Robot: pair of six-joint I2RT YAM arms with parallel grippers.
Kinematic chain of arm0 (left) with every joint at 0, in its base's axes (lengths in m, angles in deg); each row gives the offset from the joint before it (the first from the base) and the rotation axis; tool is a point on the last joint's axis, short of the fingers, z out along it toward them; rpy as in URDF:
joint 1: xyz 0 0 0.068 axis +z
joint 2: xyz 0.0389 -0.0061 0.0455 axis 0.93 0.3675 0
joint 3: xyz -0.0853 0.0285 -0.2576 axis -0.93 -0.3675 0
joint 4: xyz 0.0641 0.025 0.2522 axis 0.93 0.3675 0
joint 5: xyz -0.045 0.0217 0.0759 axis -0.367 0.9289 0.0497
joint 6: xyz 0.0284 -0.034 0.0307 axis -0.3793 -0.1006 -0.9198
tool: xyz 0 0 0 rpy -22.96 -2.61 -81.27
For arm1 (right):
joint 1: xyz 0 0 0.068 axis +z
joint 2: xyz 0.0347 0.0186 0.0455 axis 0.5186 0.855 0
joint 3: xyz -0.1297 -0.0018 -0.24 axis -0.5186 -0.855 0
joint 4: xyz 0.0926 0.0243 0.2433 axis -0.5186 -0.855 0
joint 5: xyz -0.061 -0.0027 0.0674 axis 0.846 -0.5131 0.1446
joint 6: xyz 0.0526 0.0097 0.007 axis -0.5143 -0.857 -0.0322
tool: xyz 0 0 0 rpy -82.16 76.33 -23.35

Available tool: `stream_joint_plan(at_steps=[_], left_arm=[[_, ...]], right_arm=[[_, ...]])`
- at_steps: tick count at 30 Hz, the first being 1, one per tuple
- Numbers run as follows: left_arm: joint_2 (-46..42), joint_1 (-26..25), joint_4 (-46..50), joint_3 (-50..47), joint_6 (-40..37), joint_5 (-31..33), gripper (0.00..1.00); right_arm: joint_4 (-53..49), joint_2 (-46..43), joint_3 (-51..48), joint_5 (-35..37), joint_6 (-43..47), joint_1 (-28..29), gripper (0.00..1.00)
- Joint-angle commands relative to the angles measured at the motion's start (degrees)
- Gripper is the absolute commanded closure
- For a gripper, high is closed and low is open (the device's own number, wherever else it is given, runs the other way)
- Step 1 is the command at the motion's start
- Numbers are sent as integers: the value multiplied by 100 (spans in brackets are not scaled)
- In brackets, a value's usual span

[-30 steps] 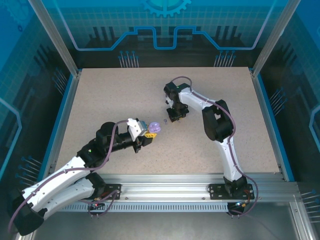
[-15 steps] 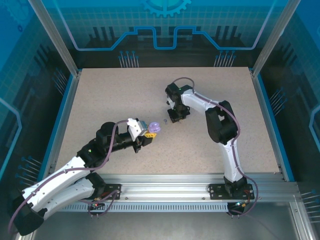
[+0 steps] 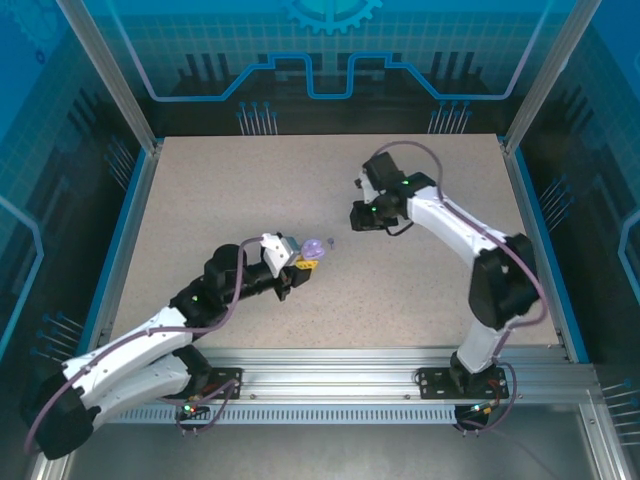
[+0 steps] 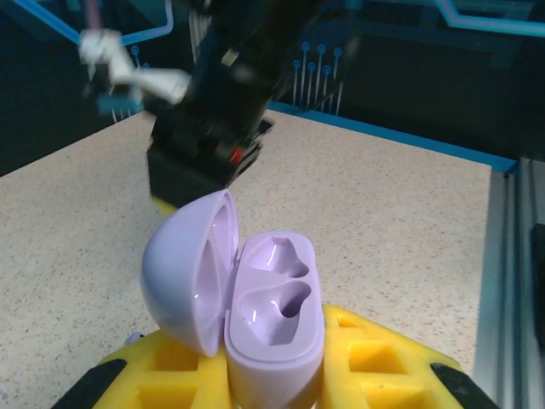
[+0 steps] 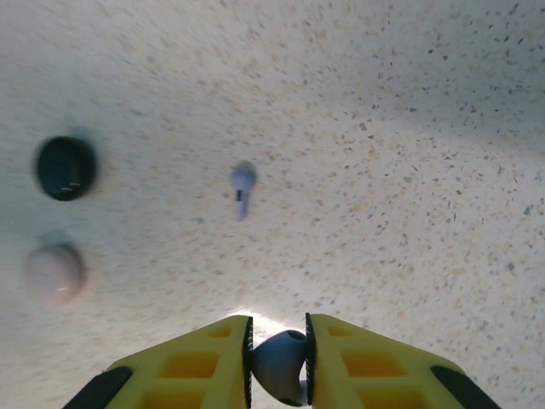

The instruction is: Insert wireless bluetooth earbuds into charging case

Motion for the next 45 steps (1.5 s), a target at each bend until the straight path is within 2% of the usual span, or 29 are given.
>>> stream_joint_plan(at_steps=[1, 10, 20, 30, 45], left_arm=[[312, -65, -898, -80, 240, 304, 89], [1341, -169, -2002, 66, 389, 807, 91], [2092, -347, -2610, 321, 348, 920, 91], [2442, -436, -2826, 508, 263, 1014, 92], [2398, -462, -2819, 518, 280, 990, 92]], right_arm=[[589, -744, -383, -744, -625, -138, 77], [1259, -2183, -1203, -1378, -1653, -198, 77], [2324, -3189, -2108, -1385, -2978, 28, 75], [2936, -3455, -2410, -548, -3497, 808, 75], [3199, -3226, -2494, -89, -3549, 1078, 75]])
